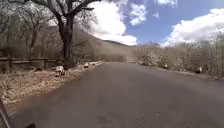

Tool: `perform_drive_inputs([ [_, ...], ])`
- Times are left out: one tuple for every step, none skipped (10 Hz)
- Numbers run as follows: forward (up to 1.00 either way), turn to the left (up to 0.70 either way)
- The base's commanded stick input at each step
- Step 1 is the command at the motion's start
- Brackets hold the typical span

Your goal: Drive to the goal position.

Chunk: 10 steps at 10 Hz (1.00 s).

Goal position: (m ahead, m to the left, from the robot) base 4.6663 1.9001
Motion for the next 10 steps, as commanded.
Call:
perform_drive_inputs([
  [0.70, 0.00],
  [0.70, 0.00],
  [0.70, 0.00],
  [0.70, 0.00],
  [0.70, 0.00],
  [0.70, 0.00],
  [0.70, 0.00],
  [0.70, 0.00],
  [0.70, 0.00],
  [0.70, 0.00],
])
